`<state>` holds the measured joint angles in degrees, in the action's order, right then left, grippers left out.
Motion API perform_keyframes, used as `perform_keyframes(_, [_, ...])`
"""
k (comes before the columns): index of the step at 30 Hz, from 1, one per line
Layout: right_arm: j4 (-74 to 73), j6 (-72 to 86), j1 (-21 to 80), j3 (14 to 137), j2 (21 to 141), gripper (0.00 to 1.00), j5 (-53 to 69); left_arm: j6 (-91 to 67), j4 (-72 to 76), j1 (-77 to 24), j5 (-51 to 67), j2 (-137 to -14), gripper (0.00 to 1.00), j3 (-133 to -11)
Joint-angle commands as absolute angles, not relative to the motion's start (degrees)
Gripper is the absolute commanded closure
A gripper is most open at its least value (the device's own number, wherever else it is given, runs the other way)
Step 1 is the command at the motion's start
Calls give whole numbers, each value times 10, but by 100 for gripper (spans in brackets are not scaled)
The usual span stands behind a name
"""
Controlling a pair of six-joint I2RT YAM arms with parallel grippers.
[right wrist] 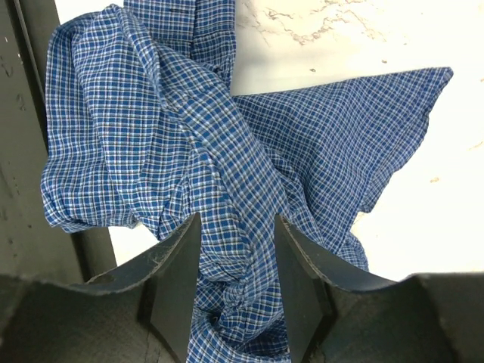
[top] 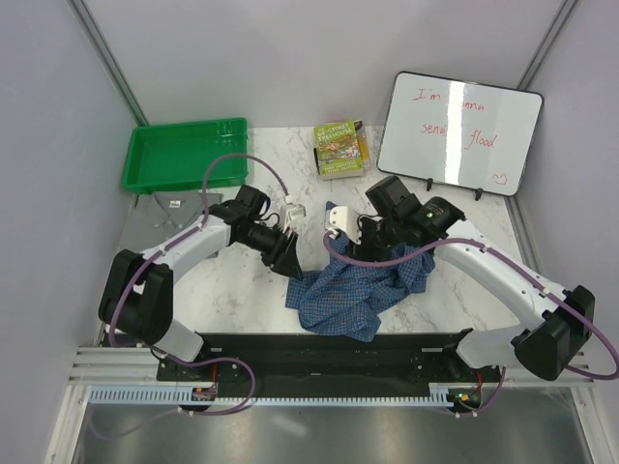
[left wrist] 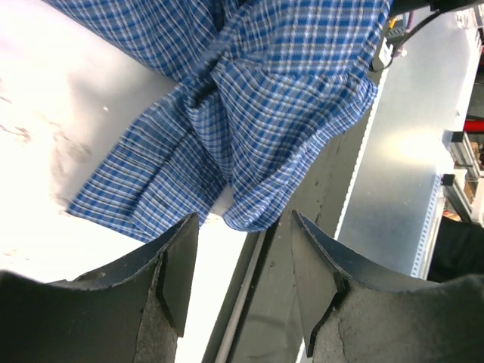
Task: Fold and stack the long sleeve shirts
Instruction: Flatten the shirt out
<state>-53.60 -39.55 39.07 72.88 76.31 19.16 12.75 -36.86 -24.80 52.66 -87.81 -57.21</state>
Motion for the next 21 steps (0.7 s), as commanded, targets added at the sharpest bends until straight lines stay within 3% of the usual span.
perform_keyframes(1, [-534, -418, 412, 731, 768, 48, 155, 108, -371, -248, 554, -851, 41, -558])
perform_keyframes(13, [-491, -414, 418, 744, 807, 58, 76, 111, -373, -248, 533, -820, 39, -532])
perform_keyframes(16, [-488, -416, 420, 746, 809, 69, 67, 103, -371, -248, 524, -826, 39, -533])
perform_keyframes(20, [-487, -397, 420, 773, 809, 100, 50, 70, -350, -250, 504, -822, 39, -526])
perform_keyframes(21, [-479, -392, 420, 778, 808, 100, 41, 61, -329, -251, 496, -817, 38, -523])
